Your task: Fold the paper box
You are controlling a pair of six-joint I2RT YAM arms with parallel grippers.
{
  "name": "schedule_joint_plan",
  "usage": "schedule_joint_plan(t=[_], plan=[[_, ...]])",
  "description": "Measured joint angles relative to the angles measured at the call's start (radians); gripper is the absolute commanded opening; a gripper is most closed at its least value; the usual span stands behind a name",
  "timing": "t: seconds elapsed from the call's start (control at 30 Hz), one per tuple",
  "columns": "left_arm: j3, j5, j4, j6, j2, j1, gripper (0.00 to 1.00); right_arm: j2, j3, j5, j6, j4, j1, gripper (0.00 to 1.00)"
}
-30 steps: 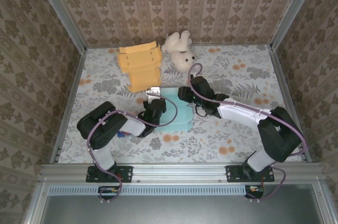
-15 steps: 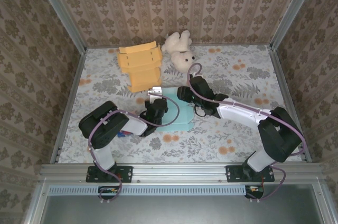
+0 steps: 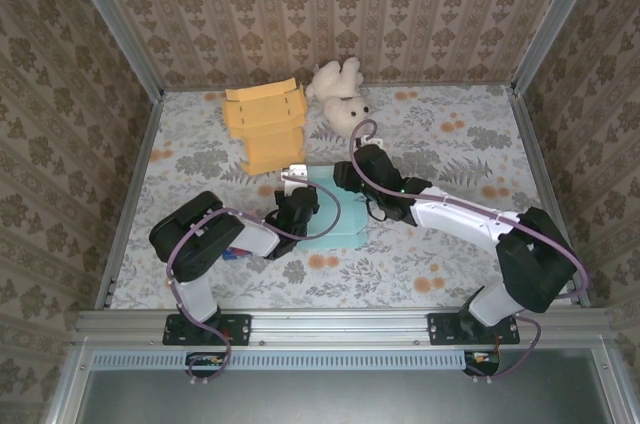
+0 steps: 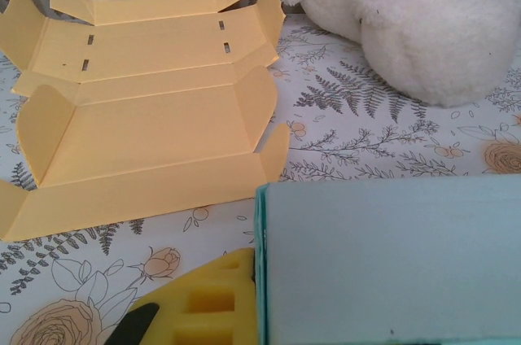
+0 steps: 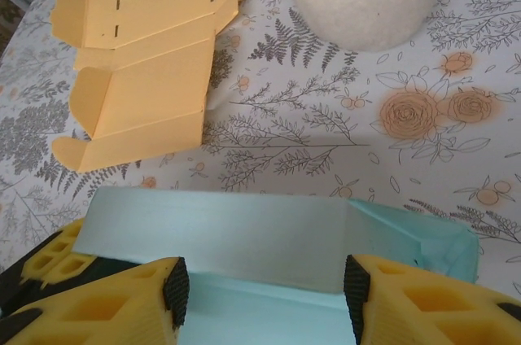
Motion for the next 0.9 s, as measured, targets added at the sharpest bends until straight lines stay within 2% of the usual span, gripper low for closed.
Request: schedule_joint_plan(t=[0.2,0.6,0.9], plan=[[0.0,-0.001,0.0,0.0,0.0,0.0,0.0,0.054,0.014,-0.001,0.001,-0.008,0.0,0.56],[0.001,-0.008,0.002,-0.001,0.004,-0.005,0.0,0.067,0.014,-0.009,0.013,-0.01,0.0,0.57],[0.004,-0.027,0.001,-0.012,0.009,-0.005,0.0,0.069,-0.076,-0.113,0.1,0.134,-0.01,0.57]])
